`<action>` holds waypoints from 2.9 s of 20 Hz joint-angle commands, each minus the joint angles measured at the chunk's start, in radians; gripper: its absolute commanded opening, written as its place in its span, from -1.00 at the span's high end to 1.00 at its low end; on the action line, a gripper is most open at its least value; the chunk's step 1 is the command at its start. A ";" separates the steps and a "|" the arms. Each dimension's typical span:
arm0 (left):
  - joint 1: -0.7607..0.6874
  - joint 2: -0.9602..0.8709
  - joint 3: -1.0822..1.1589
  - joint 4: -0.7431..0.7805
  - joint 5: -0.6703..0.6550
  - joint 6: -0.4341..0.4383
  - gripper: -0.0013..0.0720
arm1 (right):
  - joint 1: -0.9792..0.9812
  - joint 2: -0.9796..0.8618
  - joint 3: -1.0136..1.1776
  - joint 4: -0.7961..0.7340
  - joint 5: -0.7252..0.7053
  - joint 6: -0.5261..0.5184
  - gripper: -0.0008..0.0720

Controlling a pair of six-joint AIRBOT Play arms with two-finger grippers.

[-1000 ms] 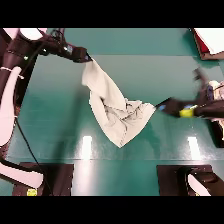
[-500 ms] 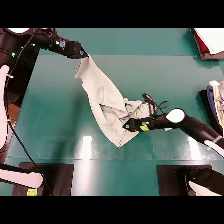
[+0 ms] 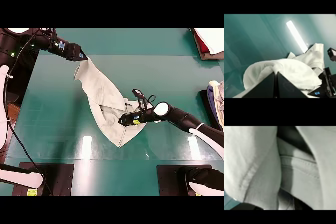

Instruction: Fold the shirts.

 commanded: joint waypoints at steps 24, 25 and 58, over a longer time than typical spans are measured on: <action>0.001 0.780 0.029 0.291 0.505 -0.269 0.89 | -0.814 0.710 0.620 -0.047 0.248 -0.034 0.94; 0.001 0.780 0.066 0.237 0.495 -0.269 0.89 | -0.831 0.716 0.663 -0.053 0.248 -0.035 0.94; 0.144 -0.230 0.175 0.171 -0.130 -0.216 -0.87 | -0.888 -0.167 0.851 -0.414 0.673 0.126 -0.14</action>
